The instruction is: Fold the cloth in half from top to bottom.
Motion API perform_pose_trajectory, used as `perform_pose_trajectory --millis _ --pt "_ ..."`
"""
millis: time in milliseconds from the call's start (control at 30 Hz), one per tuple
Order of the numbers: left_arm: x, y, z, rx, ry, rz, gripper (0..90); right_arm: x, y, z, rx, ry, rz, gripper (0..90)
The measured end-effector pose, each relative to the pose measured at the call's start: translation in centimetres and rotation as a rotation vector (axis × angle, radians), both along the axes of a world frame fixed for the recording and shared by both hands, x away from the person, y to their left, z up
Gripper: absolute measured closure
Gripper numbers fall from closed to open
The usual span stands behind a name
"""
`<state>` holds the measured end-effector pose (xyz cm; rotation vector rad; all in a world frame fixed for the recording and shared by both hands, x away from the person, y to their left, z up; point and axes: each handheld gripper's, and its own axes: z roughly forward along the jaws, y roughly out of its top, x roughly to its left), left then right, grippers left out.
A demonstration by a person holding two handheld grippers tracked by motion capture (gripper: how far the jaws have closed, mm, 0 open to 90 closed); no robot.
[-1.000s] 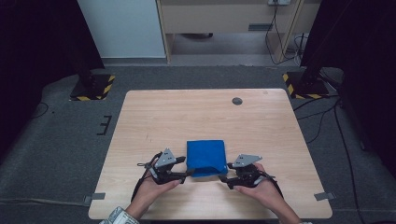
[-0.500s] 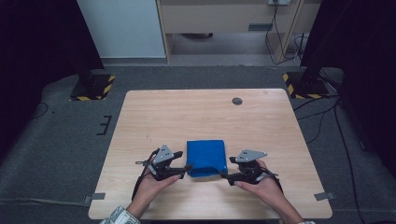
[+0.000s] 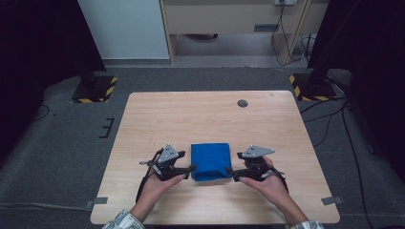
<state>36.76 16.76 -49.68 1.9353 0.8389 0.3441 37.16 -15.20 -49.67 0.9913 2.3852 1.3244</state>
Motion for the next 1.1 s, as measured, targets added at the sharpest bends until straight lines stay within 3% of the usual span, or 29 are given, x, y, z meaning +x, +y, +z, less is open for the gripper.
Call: perform_pose_trajectory --millis 133,433,800,1100 --pt "0.4 0.4 0.3 -0.011 0.007 0.021 20.7 0.6 -0.2 0.5 0.0 -0.02 -0.03 15.3" --pt "1.2 1.8 0.4 0.015 0.043 0.08 11.6 1.7 -1.2 1.3 -0.006 -0.046 -0.087 9.7" --pt "2.2 4.0 0.0 0.044 0.057 0.145 10.4 3.1 -4.7 1.4 -0.001 -0.043 -0.176 8.7" --pt "2.7 5.0 -0.4 0.066 0.07 0.168 10.1 3.6 -7.5 0.9 -0.007 -0.034 -0.244 8.7"
